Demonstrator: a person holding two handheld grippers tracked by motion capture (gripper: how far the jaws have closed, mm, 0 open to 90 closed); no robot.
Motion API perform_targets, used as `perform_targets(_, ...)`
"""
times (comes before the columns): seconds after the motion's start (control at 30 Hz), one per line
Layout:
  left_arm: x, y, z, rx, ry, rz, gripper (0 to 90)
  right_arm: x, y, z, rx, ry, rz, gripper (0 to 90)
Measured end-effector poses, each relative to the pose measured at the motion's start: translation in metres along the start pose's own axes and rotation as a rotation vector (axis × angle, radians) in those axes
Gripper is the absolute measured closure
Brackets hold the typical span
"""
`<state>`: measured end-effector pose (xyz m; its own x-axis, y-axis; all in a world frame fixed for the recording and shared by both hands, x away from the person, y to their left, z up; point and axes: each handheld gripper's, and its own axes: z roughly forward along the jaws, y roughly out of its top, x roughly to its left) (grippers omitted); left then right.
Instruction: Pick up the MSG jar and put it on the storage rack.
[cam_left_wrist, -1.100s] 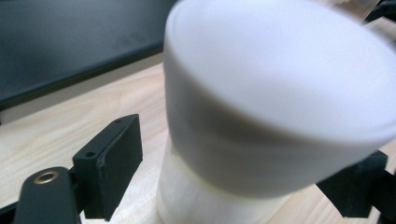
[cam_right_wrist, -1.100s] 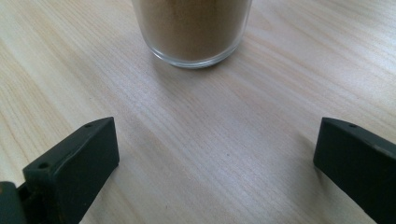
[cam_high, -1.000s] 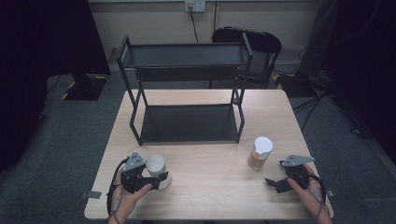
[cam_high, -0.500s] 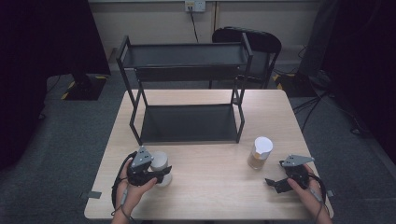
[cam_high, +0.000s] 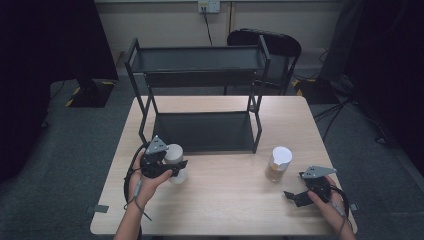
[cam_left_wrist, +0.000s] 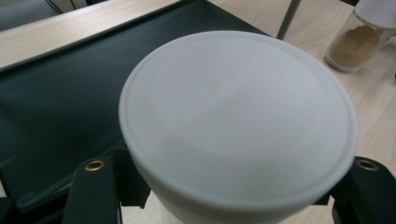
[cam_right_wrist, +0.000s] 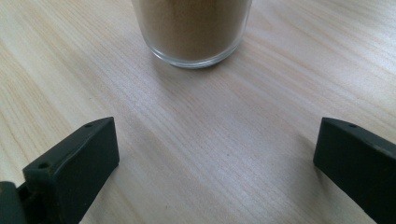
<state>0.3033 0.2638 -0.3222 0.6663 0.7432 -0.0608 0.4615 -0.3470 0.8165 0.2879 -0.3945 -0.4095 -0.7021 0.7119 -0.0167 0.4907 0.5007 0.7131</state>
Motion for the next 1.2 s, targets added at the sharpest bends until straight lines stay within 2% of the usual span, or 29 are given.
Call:
perform_targets(0.1,0.004,0.011,0.003,-0.004,0.005,-0.005,35.2,0.0,0.0,0.0,0.0,0.0,0.0,0.0)
perform_targets(0.23,0.01,0.021,0.006,-0.01,0.001,-0.024,35.2,0.0,0.0,0.0,0.0,0.0,0.0,0.0)
perform_targets(0.33,0.012,0.026,0.007,-0.012,0.003,-0.022,35.2,0.0,0.0,0.0,0.0,0.0,0.0,0.0)
perform_targets(0.5,0.015,0.04,0.007,-0.014,0.017,-0.024,35.2,0.0,0.0,0.0,0.0,0.0,0.0,0.0)
perform_targets(0.63,0.019,0.053,0.005,-0.033,0.031,-0.04,35.2,0.0,0.0,0.0,0.0,0.0,0.0,0.0)
perform_targets(0.83,0.018,0.072,0.005,-0.013,0.065,-0.021,35.2,0.0,0.0,0.0,0.0,0.0,0.0,0.0)
perform_targets(0.97,0.019,0.083,0.006,-0.016,0.077,-0.026,35.2,0.0,0.0,0.0,0.0,0.0,0.0,0.0)
perform_targets(1.2,0.021,0.098,0.005,-0.015,0.078,-0.034,35.2,0.0,0.0,0.0,0.0,0.0,0.0,0.0)
